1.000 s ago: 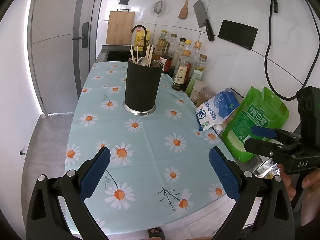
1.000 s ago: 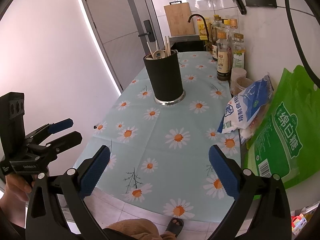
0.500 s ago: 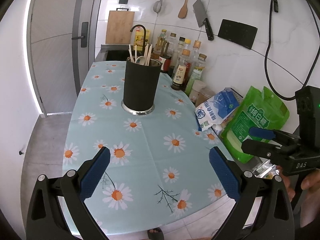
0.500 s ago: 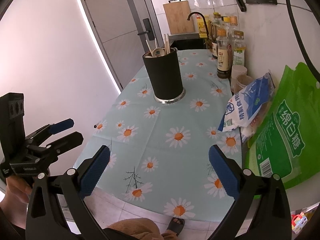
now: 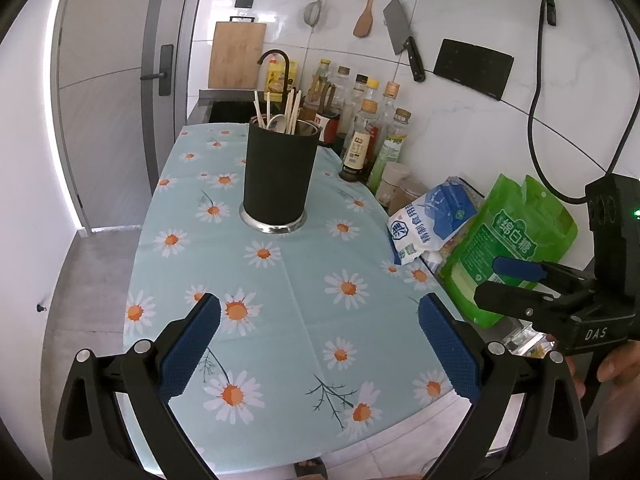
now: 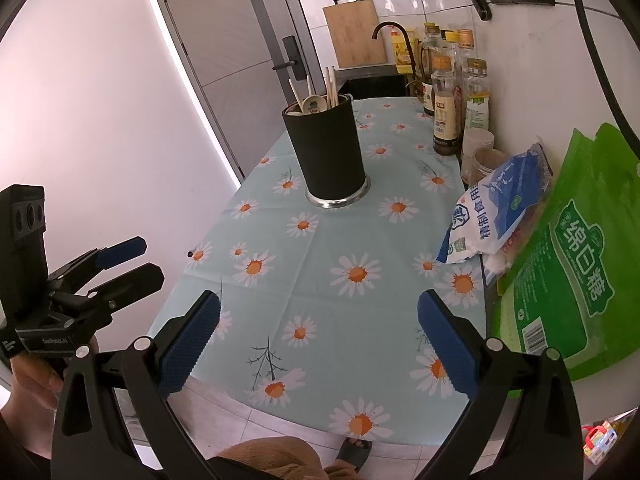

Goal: Organize utensils

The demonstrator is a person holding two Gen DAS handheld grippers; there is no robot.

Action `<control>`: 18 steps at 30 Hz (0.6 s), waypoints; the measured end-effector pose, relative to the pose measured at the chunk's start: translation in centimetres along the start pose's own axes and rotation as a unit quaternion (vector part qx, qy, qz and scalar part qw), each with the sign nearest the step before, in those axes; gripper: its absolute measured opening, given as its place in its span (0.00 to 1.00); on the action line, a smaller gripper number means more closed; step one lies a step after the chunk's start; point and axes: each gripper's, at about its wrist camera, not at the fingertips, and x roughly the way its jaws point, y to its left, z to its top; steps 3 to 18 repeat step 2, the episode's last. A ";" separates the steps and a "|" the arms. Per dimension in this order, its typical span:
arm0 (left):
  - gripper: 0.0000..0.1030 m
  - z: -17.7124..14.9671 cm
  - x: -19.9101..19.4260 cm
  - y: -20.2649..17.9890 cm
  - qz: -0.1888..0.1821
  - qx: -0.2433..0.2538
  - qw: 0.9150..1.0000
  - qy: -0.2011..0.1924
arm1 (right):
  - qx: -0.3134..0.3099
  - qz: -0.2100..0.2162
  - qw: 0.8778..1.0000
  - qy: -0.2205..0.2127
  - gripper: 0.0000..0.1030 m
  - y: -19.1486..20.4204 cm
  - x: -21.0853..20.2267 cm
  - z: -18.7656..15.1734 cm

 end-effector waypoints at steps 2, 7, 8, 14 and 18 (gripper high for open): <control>0.94 0.0 0.0 0.0 0.000 0.000 1.000 -0.001 | -0.001 0.001 1.000 0.000 0.95 0.1 0.1 0.1; 0.94 0.0 0.0 0.0 0.000 0.000 1.000 -0.001 | -0.001 0.001 1.000 0.000 0.95 0.1 0.1 0.1; 0.94 0.0 0.0 0.0 0.000 0.000 1.000 -0.001 | -0.001 0.001 1.000 0.000 0.95 0.1 0.1 0.1; 0.94 0.0 0.0 0.0 0.000 0.000 1.000 -0.001 | -0.001 0.001 1.000 0.000 0.95 0.1 0.1 0.1; 0.94 0.0 0.0 0.0 0.000 0.000 1.000 -0.001 | -0.001 0.001 1.000 0.000 0.95 0.1 0.1 0.1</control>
